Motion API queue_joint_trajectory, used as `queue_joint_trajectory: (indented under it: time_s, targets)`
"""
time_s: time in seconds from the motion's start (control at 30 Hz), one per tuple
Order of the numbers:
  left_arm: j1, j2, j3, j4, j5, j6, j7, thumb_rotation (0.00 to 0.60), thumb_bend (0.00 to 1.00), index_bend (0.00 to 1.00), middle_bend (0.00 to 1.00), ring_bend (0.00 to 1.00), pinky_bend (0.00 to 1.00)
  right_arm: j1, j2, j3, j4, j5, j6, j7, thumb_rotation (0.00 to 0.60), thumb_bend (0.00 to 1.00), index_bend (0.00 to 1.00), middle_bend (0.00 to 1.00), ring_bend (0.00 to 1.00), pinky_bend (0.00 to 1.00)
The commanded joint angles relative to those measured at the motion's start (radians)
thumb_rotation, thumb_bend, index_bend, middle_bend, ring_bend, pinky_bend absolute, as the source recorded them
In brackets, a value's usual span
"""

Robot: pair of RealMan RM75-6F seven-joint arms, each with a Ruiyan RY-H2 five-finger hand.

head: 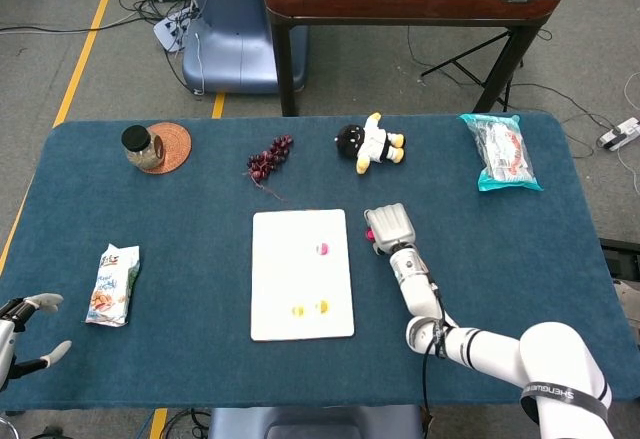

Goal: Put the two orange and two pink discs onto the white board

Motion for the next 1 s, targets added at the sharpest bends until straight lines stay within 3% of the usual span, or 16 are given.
queue_joint_trajectory:
  time_s: [0.03, 0.73, 1.0]
  targets:
    - [0.001, 0.0, 0.0, 0.0, 0.0, 0.001, -0.001, 0.6, 0.14, 0.42, 0.45, 0.38, 0.53, 0.002, -0.005, 0.0, 0.009, -0.002, -0.004, 0.005, 0.6, 0.23, 0.4, 1.0, 1.0, 1.0]
    - [0.002, 0.001, -0.001, 0.0, -0.003, 0.0, -0.003, 0.6, 0.14, 0.42, 0.45, 0.38, 0.53, 0.006, -0.024, 0.015, 0.054, -0.001, -0.036, 0.045, 0.6, 0.24, 0.41, 1.0, 1.0, 1.0]
    - [0.003, 0.002, -0.001, -0.001, -0.003, 0.003, -0.003, 0.6, 0.14, 0.42, 0.45, 0.38, 0.53, 0.01, -0.025, 0.019, 0.055, 0.011, -0.045, 0.049, 0.6, 0.27, 0.46, 1.0, 1.0, 1.0]
